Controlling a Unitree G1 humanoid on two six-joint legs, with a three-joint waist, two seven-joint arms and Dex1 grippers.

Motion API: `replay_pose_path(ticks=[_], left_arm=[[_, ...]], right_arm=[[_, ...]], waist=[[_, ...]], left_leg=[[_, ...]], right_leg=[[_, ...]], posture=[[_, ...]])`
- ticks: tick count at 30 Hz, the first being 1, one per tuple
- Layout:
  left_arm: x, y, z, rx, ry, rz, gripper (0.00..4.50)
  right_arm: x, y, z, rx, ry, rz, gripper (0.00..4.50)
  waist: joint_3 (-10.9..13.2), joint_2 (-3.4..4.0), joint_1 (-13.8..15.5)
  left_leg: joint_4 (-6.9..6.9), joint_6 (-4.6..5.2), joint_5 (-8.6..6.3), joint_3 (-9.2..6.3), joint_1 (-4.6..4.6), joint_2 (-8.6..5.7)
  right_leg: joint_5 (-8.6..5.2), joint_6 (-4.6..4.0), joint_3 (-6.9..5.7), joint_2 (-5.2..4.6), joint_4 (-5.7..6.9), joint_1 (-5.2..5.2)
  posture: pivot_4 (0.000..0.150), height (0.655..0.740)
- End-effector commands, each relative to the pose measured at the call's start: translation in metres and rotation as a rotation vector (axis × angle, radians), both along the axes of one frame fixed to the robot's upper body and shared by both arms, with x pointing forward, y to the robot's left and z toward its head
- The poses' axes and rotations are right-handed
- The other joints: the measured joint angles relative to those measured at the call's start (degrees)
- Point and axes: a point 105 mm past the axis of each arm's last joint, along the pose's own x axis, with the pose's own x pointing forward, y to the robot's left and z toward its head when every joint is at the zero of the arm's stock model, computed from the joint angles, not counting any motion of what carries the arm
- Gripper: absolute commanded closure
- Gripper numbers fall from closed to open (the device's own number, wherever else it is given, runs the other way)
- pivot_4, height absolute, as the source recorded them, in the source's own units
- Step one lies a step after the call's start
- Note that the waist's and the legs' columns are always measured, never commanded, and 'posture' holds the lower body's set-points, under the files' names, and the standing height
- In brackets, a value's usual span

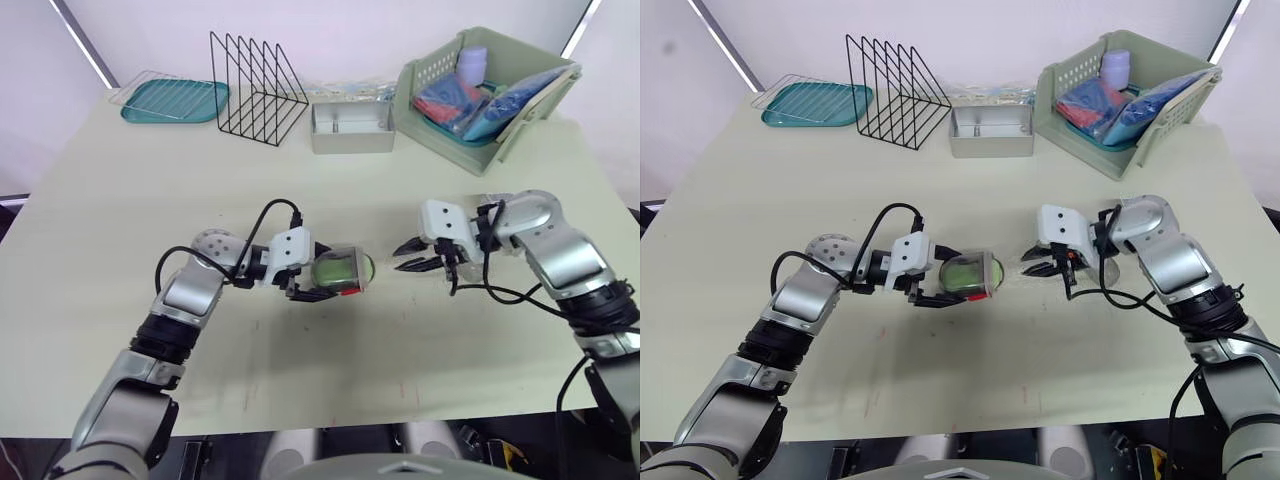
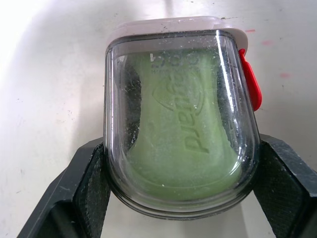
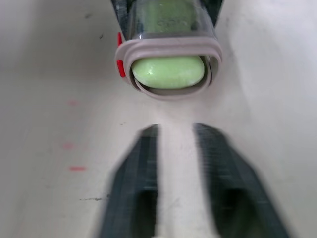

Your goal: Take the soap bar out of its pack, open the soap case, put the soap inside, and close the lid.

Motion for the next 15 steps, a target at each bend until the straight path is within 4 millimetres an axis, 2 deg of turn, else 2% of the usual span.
replay_pose_path(ticks=[1, 3, 8, 11, 15], left_arm=[[0.003, -0.002, 0.013, -0.037, -0.065, -0.007, 1.06], [0.003, -0.003, 0.015, -0.050, -0.079, -0.007, 1.06], [0.002, -0.008, 0.021, -0.087, -0.099, -0.017, 1.06], [0.000, -0.010, 0.022, -0.110, -0.098, -0.025, 1.06], [-0.003, -0.016, 0.026, -0.143, -0.112, -0.036, 1.06]], right_arm=[[0.000, -0.011, 0.007, 0.101, 0.154, -0.141, 1.09], [-0.002, -0.017, 0.003, 0.143, 0.300, -0.237, 0.12], [-0.018, -0.027, -0.010, 0.191, 0.635, -0.390, 0.05], [-0.032, -0.022, -0.010, 0.212, 0.758, -0.385, 0.05], [-0.035, -0.014, -0.009, 0.295, 0.899, -0.436, 0.05]], waist=[[0.0, 0.00, 0.1], [0.0, 0.00, 0.1], [0.0, 0.00, 0.2], [0.0, 0.00, 0.0], [0.0, 0.00, 0.0]], left_leg=[[0.00, 0.00, 0.00, 0.00, 0.00, 0.00], [0.00, 0.01, -0.01, -0.02, 0.00, 0.00], [0.00, 0.10, -0.06, -0.03, -0.01, -0.01], [0.00, 0.20, -0.12, -0.01, -0.01, -0.01], [0.00, 0.22, -0.13, -0.01, -0.01, 0.00]], right_leg=[[0.00, 0.00, 0.01, -0.01, 0.00, 0.00], [0.00, 0.00, 0.00, 0.00, 0.00, 0.01], [0.00, 0.00, 0.00, -0.02, 0.00, 0.01], [0.00, 0.00, 0.01, -0.01, 0.01, 0.00], [0.00, 0.00, 0.00, 0.00, 0.02, 0.00]], posture=[[0.150, 0.7400], [0.150, 0.7400], [0.150, 0.7400], [0.150, 0.7400], [0.150, 0.7400]])
